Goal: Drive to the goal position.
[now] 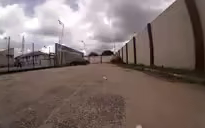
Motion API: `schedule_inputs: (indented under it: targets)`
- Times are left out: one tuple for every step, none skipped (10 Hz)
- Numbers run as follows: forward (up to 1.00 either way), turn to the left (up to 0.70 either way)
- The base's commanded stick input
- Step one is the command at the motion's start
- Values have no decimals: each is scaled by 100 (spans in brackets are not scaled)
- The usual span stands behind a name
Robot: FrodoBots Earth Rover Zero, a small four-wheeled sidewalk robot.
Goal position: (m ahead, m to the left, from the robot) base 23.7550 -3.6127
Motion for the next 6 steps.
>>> schedule_inputs:
  targets:
    - [50,-1]
    - [50,-1]
    - [50,-1]
    - [50,-1]
    - [50,-1]
    - [50,-1]
